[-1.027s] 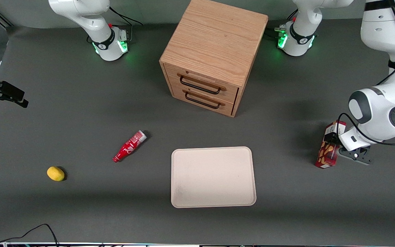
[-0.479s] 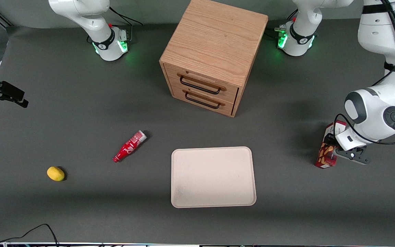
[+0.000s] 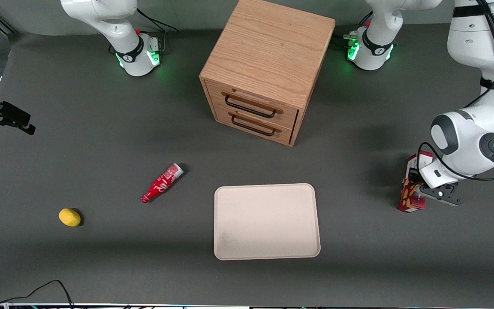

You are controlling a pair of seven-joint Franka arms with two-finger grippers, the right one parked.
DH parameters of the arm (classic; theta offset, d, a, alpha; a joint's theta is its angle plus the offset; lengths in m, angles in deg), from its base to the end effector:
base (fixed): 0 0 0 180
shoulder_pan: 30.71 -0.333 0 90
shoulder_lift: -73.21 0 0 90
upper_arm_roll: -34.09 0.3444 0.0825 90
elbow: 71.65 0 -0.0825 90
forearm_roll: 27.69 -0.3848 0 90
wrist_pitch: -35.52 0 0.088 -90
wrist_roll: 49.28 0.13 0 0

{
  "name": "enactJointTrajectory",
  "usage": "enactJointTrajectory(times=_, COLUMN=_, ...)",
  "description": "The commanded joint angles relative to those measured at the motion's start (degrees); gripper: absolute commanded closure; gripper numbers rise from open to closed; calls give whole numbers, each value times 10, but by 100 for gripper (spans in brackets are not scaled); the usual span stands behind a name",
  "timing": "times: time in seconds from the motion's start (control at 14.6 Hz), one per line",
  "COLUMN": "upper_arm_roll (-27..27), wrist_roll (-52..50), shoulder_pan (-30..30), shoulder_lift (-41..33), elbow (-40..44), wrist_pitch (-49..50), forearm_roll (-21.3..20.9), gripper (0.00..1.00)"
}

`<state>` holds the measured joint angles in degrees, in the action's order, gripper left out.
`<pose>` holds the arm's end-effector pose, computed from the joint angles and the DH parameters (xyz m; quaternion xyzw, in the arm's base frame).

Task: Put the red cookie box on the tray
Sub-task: 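Close the left gripper on the box and lift it off the table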

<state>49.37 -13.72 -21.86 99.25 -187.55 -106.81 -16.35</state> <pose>0.6149 0.0628 0.2339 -0.9818 0.1891 -0.0151 0.0019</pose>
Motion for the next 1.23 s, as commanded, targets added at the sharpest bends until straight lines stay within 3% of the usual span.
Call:
enactJointTrajectory(times=0.0, upper_arm_roll=4, wrist_roll=13, shoulder_pan=6, shoulder_lift=-10, elbow=-12, wrist_pitch=-8, forearm_roll=11, gripper=100)
enactJointTrajectory(times=0.14, upper_arm_roll=4, wrist_roll=10, shoulder_pan=15, shoulder_lift=-26, elbow=-8, wrist_pitch=7, forearm_roll=10, gripper=100)
enactJointTrajectory(times=0.34, upper_arm_roll=7, wrist_roll=0, shoulder_pan=19, shoulder_lift=-66, elbow=36, wrist_pitch=126, forearm_roll=-2, gripper=100)
enactJointTrajectory(times=0.62, upper_arm_roll=8, wrist_roll=-34, shoulder_pan=18, shoulder_lift=-90, elbow=165, wrist_pitch=307, forearm_roll=-69, gripper=100)
enactJointTrajectory(times=0.89, upper_arm_roll=8, wrist_roll=-40, shoulder_pan=22, shoulder_lift=-83, elbow=348, wrist_pitch=507, forearm_roll=-77, gripper=100)
enactJointTrajectory(times=1.16, upper_arm_roll=4, wrist_roll=-43, shoulder_pan=28, shoulder_lift=-74, elbow=434, wrist_pitch=580, forearm_roll=-82, gripper=100)
